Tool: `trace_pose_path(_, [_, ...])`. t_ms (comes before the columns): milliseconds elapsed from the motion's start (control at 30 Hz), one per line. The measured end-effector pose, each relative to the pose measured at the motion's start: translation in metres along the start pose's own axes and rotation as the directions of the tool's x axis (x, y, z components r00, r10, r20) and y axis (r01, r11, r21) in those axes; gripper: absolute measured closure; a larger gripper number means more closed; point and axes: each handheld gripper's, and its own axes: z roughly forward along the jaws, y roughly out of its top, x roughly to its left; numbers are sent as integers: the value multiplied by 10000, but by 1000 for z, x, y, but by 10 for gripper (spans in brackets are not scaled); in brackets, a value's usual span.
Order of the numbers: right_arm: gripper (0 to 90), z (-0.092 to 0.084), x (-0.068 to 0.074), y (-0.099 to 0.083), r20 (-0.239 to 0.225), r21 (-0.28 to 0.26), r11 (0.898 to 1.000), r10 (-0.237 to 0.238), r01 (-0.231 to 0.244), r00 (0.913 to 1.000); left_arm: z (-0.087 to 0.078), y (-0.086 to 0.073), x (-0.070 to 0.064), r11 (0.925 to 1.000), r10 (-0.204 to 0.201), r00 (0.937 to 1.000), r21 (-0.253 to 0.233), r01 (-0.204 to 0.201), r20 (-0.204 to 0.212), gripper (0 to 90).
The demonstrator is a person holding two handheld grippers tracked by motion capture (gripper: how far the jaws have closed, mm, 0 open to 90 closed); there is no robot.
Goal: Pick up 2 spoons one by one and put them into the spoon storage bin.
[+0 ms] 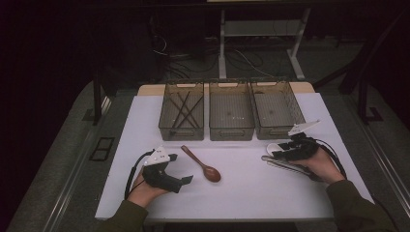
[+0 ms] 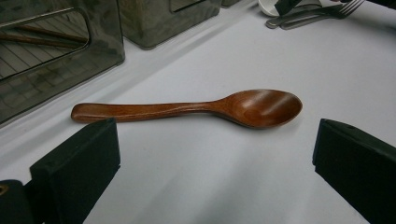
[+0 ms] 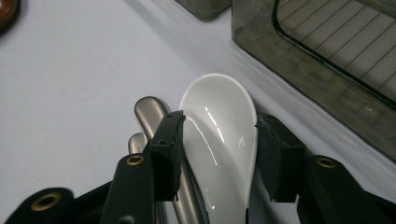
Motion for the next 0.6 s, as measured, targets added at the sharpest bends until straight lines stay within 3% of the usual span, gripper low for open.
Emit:
trace_pose_path(33, [672,-1,1,0,112,-28,10000,-48,48,9999,0,0,0,10000,-2,10000,26,2,1,0])
trace_pose_path(67, [688,-1,2,0,516,54,9995,-304,301,9982,0,0,0,10000,-2,10000,25,2,-2,0])
trace_pose_path(267, [765,-2,2,1,641,47,9995,-313,311,9975,0,0,0,10000,18,10000,33,-18,-7,0])
trace_pose_path(400, [831,-5,2,3,537,-147,9993,-326,334,9980,0,0,0,10000,-2,10000,-6,2,2,0])
trace_pose_path(600, [852,-7,3,3,440,-184,9988,-442,450,9981,-1,0,0,10000,17,10000,16,-17,7,0])
